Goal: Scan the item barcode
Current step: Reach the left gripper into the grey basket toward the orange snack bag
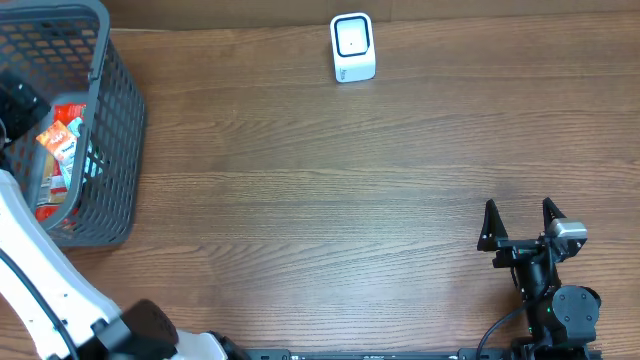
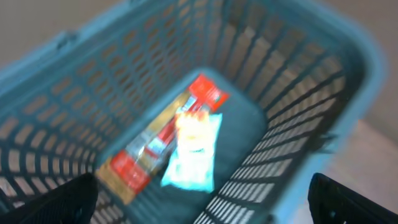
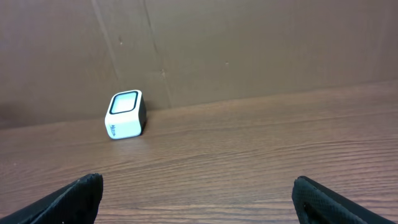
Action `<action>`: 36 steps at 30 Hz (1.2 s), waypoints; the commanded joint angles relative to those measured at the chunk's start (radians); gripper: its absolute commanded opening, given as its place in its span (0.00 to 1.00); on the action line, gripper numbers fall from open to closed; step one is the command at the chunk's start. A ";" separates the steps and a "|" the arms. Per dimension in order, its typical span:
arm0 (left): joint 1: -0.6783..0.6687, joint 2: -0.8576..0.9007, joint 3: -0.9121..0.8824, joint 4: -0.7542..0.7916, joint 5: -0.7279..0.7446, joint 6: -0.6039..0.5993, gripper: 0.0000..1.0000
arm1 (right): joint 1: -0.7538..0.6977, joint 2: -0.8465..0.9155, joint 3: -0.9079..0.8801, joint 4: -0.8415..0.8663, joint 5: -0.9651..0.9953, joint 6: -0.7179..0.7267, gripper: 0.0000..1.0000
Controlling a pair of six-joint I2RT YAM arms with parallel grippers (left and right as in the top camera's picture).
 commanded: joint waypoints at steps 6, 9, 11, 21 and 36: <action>0.043 0.172 0.015 -0.023 0.069 -0.021 1.00 | -0.006 -0.008 -0.011 0.006 -0.006 0.003 1.00; 0.045 0.230 0.015 -0.031 0.084 -0.015 1.00 | -0.006 -0.008 -0.011 0.006 -0.006 0.003 1.00; 0.045 0.271 0.015 -0.034 0.084 -0.015 1.00 | -0.006 -0.008 -0.011 0.006 -0.006 0.003 1.00; 0.045 0.421 0.015 -0.011 0.084 0.004 1.00 | -0.006 -0.008 -0.011 0.006 -0.006 0.003 1.00; 0.045 0.508 0.015 0.051 0.184 0.079 1.00 | -0.006 -0.008 -0.011 0.006 -0.006 0.003 1.00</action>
